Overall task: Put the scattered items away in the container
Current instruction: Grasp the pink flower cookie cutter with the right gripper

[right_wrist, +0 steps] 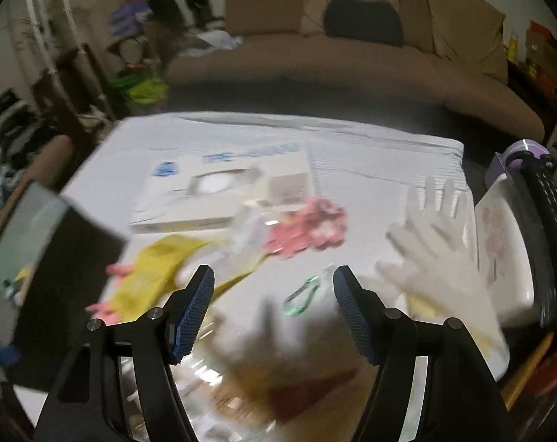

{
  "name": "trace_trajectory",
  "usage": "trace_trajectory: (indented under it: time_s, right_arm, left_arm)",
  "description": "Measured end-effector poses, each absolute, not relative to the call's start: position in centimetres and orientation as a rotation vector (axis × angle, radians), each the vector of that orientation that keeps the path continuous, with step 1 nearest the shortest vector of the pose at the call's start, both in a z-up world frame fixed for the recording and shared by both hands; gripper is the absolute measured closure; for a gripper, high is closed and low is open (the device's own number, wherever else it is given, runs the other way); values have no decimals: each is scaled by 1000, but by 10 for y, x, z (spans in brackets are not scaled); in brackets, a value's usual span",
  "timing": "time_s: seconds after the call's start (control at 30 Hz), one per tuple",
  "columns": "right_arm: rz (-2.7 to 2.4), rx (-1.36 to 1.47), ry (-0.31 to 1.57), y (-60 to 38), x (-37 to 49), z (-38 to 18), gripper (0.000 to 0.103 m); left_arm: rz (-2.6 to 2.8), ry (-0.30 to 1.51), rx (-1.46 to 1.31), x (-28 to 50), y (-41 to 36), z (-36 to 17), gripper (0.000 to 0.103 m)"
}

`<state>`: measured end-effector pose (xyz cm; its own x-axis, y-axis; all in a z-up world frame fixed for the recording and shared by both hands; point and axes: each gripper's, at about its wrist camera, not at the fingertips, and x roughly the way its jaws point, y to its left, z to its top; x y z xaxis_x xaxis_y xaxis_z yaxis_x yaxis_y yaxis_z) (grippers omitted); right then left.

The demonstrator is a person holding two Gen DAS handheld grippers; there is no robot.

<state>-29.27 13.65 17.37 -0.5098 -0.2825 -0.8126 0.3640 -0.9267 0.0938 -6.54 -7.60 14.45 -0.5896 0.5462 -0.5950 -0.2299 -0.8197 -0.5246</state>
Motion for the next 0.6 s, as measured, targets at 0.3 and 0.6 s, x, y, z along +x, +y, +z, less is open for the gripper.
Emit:
trace_trajectory:
  time_s: [0.3, 0.6]
  right_arm:
    - [-2498, 1426, 41, 145, -371, 140, 33]
    - [-2430, 1540, -50, 152, -397, 99, 31]
  left_arm:
    - [2421, -542, -1157, -92, -52, 130, 0]
    - [2415, -530, -1182, -99, -42, 124, 0]
